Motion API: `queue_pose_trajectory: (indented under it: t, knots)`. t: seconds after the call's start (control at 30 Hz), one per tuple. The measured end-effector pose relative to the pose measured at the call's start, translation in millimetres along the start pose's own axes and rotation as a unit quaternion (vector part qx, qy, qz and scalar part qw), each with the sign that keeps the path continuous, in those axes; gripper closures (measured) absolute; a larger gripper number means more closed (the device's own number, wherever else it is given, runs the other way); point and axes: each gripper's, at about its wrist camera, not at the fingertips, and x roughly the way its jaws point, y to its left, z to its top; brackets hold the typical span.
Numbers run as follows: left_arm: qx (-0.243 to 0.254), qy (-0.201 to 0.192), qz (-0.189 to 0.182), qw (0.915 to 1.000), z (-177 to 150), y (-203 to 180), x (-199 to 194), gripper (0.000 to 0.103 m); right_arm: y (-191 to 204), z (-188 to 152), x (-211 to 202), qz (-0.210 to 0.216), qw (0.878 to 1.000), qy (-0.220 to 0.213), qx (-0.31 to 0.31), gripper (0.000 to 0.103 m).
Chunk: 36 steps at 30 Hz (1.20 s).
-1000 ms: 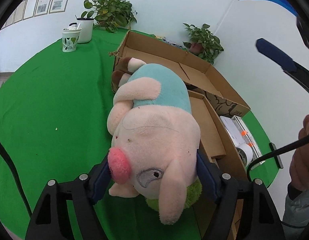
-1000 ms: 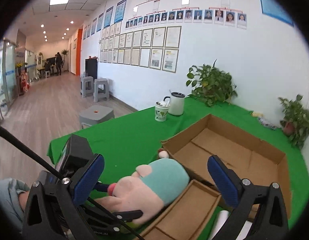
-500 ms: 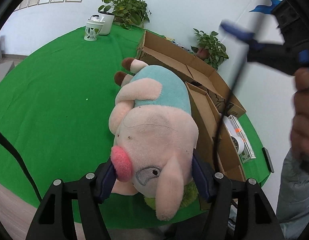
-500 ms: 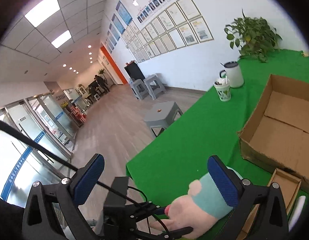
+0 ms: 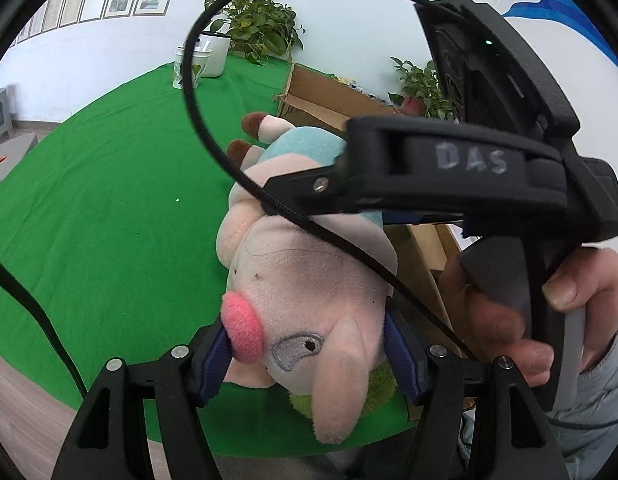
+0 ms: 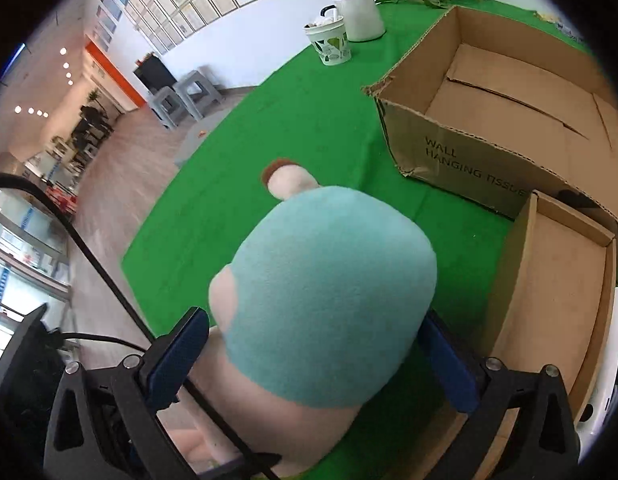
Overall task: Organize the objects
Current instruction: 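Lift the plush pig with the left gripper while the right gripper also grips it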
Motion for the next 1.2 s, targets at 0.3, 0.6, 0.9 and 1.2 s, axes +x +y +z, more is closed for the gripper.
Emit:
queue_pose_trajectory:
  t: [0.3,0.6,0.9,1.2]
  knots:
    - [0.006,-0.01,0.008,0.9999,-4.1,-3.5,0.8,0.038,-9.2,-1.7,9.2,-0.01,0.999,0.013,0.033,0.003]
    - [0.022,-0.013,0.026,0.9993,-7.9,-18.3,-5.1,0.041,-2.4,7.7,14.9,-0.018,1.0,-0.01,0.023,0.013]
    - [0.04,-0.035,0.047,0.9975,-5.0,-43.6,-20.3,0.043,2.9,8.6,0.4,0.0,0.999,-0.041,0.013,0.017]
    - [0.105,-0.102,0.038,0.9884,58.8,-115.6,-37.3,0.042,-3.2,33.7,-80.5,-0.033,0.989,-0.139,-0.021,0.017]
